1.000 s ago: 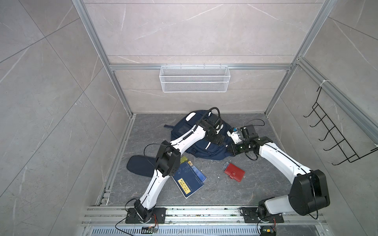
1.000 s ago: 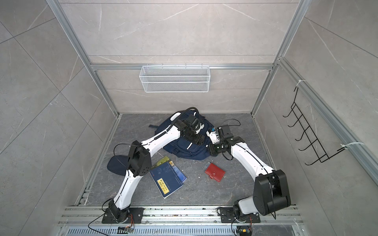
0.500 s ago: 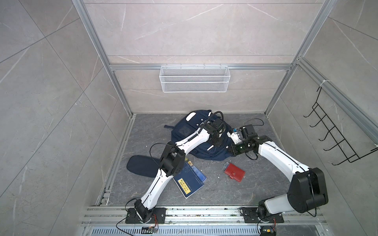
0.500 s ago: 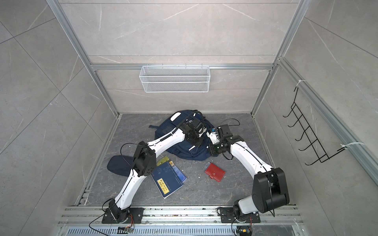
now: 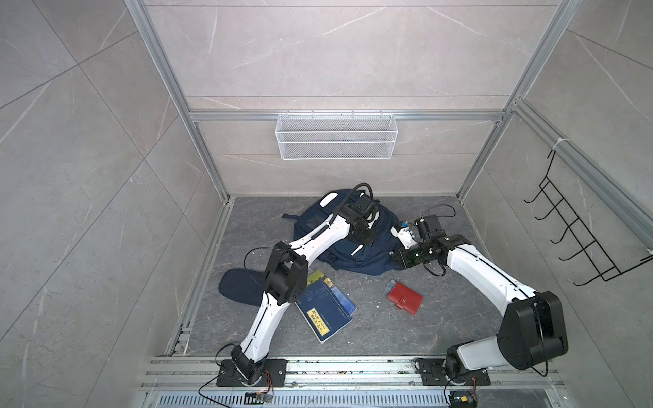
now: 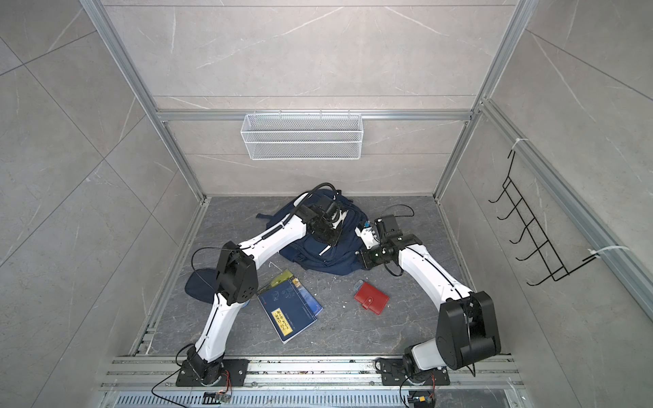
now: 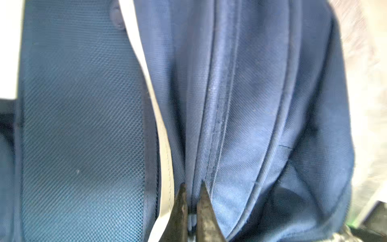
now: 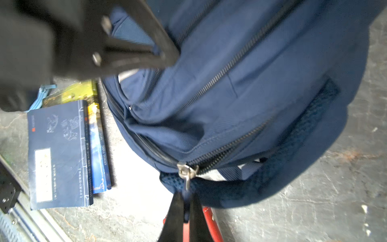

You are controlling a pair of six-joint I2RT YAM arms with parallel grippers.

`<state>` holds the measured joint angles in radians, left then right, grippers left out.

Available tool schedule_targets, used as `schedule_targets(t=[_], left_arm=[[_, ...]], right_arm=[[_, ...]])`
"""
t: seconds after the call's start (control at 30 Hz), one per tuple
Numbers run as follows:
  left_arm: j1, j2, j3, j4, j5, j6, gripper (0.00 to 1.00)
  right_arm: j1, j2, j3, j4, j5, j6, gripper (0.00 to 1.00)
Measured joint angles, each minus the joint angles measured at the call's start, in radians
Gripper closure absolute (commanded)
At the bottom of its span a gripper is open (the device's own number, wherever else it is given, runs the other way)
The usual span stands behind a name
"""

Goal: Pack books, pencil case, and school supplies into a backpack
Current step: Unzip the student bag at the top-center of the table.

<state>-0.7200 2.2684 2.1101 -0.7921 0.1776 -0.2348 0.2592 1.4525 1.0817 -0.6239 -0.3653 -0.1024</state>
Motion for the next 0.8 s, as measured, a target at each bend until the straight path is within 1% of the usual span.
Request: schedule_targets(t=[0.13, 0.33, 0.43, 0.6, 0.67, 0.8], left_arm=[[0.035, -0.026, -0.001, -0.001, 0.044, -0.026, 1.0], [0.058, -0.049, 0.002, -0.008, 0.087, -0.059, 1.0], [0.064, -0.05, 0.024, -0.023, 0.105, -0.083, 1.0], [0.077, -0.05, 0.083, -0.05, 0.13, -0.143, 1.0], [0.086, -0.05, 0.119, -0.059, 0.143, -0.182, 1.0], [0.106, -0.05, 0.18, -0.056, 0.176, -0.266, 1.0]], right_arm=[[0.0, -0.01, 0.004, 0.01, -0.003, -0.026, 1.0], [0.01, -0.015, 0.014, 0.011, -0.006, -0.054, 1.0], [0.049, -0.014, 0.042, 0.0, -0.002, -0.066, 1.0], [0.151, 0.013, 0.135, -0.03, 0.029, -0.095, 1.0], [0.185, 0.028, 0.157, -0.033, 0.047, -0.104, 1.0], [0.219, 0.043, 0.162, -0.047, 0.085, -0.113, 1.0]])
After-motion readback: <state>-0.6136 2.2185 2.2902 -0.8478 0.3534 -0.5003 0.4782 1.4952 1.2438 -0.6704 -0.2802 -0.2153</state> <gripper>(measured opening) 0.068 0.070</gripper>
